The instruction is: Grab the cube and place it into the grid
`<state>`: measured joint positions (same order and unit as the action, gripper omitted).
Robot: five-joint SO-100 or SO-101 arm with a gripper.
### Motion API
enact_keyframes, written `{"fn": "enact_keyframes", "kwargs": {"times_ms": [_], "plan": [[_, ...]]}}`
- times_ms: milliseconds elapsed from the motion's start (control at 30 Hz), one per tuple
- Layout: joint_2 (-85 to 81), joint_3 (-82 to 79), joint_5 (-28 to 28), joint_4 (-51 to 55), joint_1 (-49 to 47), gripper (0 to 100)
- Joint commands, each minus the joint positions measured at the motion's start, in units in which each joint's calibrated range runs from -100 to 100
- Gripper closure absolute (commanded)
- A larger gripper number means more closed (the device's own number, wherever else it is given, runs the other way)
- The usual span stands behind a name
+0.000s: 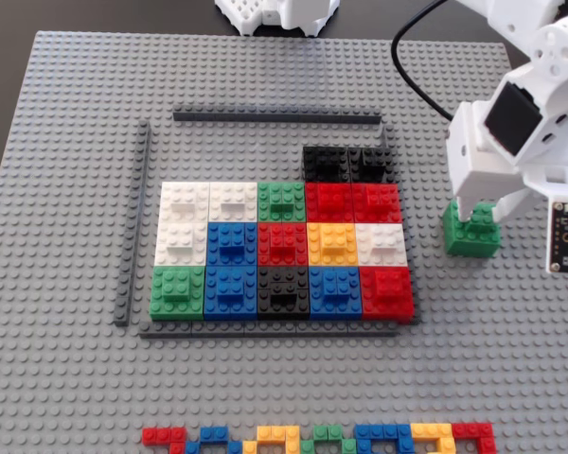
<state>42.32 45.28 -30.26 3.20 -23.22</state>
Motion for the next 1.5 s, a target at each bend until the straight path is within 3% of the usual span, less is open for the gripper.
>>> {"fn": "enact_keyframes", "kwargs": {"times_ms": [0, 333, 733, 1133, 1467], "plan": [[-3.5, 1.3, 0.0, 0.7, 0.4, 98], [-14.2, 1.2, -0.3, 3.0, 0.1, 98], [-41.5, -19.0, -2.8, 3.0, 0.7, 99], [-64.3, -44.3, -8.2, 0.7, 10.2, 98], [-73.9, -64.8, -13.4, -3.6, 19.7, 98]]}}
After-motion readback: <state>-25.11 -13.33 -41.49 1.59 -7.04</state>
